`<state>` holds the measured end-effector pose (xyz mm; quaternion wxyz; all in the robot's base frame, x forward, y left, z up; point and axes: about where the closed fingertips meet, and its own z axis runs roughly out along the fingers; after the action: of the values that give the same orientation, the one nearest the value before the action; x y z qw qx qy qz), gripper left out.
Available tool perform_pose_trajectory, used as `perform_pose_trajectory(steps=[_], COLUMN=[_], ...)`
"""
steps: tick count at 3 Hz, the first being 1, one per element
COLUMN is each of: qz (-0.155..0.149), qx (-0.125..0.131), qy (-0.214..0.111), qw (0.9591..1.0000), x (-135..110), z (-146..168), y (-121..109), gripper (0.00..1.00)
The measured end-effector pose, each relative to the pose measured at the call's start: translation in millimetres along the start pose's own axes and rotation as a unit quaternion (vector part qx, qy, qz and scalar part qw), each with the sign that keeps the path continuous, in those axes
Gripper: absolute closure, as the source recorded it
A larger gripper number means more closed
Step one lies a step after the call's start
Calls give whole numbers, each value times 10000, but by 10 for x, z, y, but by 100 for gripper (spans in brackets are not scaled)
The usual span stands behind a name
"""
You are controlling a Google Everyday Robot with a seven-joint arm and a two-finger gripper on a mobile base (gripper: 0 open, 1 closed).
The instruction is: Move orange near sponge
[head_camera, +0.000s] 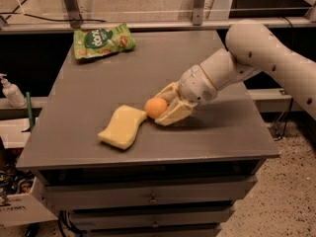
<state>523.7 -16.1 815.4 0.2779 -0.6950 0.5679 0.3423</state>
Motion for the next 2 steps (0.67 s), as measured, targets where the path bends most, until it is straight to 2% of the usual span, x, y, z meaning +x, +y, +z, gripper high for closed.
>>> perform_pose_trajectory(steps=[1,2], qz=[-1,-155], qx=[0,-103], qy=[1,224], qw=[10000,9996], x=[0,-12], z=[0,37], y=[0,27], gripper=[36,13])
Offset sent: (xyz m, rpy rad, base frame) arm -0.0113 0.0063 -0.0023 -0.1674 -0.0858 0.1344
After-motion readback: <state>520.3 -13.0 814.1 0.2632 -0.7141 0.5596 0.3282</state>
